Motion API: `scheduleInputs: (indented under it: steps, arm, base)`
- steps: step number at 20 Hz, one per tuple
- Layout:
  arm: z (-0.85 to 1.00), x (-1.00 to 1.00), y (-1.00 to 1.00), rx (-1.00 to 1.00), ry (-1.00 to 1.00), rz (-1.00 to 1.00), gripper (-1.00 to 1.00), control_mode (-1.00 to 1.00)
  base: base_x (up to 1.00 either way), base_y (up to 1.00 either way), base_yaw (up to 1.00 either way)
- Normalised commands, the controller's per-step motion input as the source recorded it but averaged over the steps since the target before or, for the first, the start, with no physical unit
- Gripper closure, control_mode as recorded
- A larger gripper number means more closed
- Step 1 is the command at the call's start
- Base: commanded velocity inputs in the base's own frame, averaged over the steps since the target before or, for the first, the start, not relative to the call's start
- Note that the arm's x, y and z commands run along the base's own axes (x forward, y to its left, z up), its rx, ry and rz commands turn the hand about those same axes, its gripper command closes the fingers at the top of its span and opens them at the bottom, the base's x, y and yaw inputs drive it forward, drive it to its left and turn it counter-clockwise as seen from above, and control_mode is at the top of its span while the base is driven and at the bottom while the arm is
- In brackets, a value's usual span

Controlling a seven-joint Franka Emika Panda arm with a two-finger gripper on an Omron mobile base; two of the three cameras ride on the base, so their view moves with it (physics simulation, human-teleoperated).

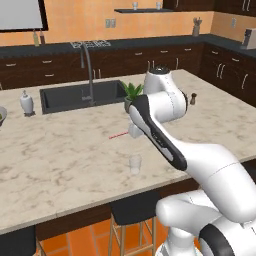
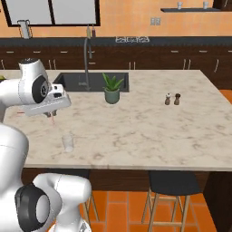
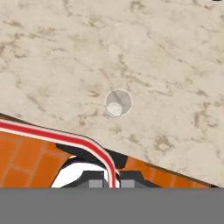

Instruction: Take a straw from the drawer in front and place it inside the glass cup on the dining counter.

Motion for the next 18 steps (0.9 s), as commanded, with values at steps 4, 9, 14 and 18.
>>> scheduleInputs:
  steps: [4,9,14,18]
  arm:
    - [0.25,0.01,-0.63,-0.21,-0.28,0.1,1.0,-1.0]
    - [0.11,0.03,-0.22,-0.43,-0.33,0.06,1.0,-1.0]
    - [0.03,0.03,-0.09,-0.53,-0.35,0.03,1.0,-1.0]
    - [0.0,0.07,0.0,-0.49,-0.2,0.0,1.0,-1.0]
  base:
    - [0.0,0.0,0.0]
    - [0.0,0.0,0.0]
    - [0.0,0.0,0.0]
    - [0.0,0.0,0.0]
